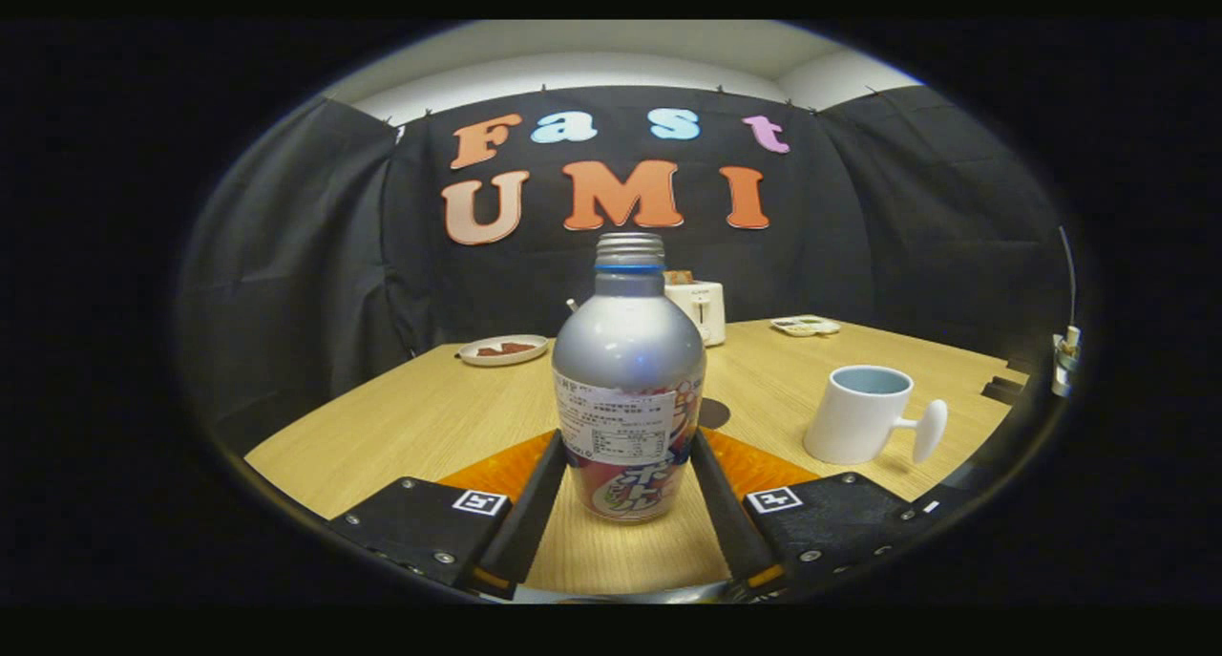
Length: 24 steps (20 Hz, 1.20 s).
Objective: Take the bottle from table, then pour the juice into the cup, finally place the bottle on the coaster
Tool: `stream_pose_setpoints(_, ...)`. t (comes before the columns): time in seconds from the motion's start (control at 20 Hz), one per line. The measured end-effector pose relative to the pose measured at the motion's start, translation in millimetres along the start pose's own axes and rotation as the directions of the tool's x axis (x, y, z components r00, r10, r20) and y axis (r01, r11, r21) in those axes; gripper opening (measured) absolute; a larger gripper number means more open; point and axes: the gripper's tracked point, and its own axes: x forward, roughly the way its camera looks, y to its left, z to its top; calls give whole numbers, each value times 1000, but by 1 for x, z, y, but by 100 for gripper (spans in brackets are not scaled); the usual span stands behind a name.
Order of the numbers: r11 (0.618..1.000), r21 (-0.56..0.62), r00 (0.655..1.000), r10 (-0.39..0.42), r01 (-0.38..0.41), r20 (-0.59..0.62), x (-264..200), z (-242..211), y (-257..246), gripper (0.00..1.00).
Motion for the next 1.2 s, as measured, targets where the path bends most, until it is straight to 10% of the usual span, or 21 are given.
stream_pose_setpoints(0.65, 919, 394, 998, -49, 29, 41, 30, 39, -32, 76)
stream_pose_setpoints(1.2, 653, 757, 998, -42, -6, 44, 47, 46, -35, 76)
